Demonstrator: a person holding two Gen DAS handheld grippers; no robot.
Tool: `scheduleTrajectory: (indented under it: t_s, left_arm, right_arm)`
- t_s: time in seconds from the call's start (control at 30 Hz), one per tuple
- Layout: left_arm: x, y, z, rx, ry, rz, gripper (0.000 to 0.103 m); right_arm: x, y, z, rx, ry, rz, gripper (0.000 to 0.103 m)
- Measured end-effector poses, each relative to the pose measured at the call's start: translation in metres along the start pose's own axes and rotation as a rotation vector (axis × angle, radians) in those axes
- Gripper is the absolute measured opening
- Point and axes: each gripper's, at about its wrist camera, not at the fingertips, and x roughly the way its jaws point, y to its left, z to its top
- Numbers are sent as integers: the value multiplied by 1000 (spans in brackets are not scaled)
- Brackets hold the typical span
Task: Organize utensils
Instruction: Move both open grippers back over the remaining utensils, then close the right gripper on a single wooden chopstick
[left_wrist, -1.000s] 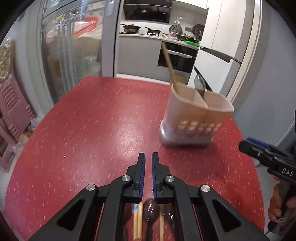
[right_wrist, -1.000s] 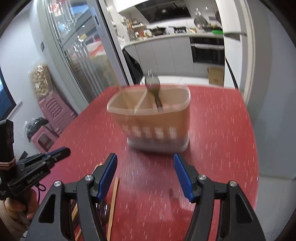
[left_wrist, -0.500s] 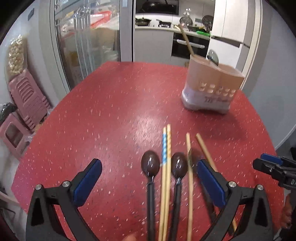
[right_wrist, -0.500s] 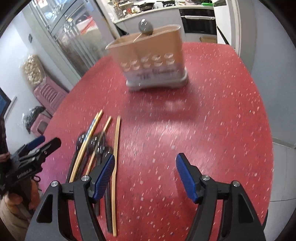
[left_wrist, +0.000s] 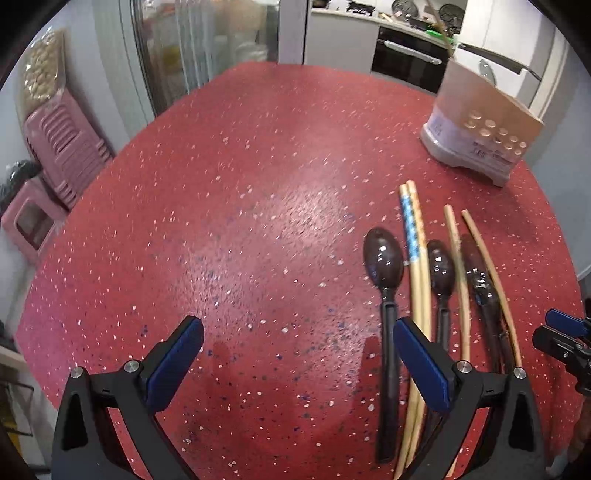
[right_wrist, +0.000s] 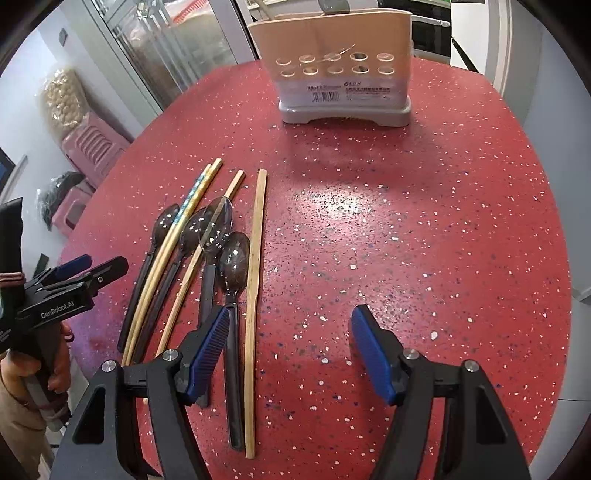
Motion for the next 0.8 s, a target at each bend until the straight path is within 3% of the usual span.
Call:
scheduleTrajectory:
  t_s: [0.1,0.47,0.73,0.8]
  left_arm:
    - [0,-4,-2,1,-6,-29,103]
    - [2,-18,-12,56,1,2,103]
    - [8,-17,-8,49,14,-10,103]
    - [6,-20,-9,57,12,-14,103]
  right_arm:
    - [5,4,3,-2,7,-12,72]
    - [20,23,7,-82,53,-109,69]
    - [21,19,14,-92,66,-150,51]
    - [24,21,18,-105,80,-162,50]
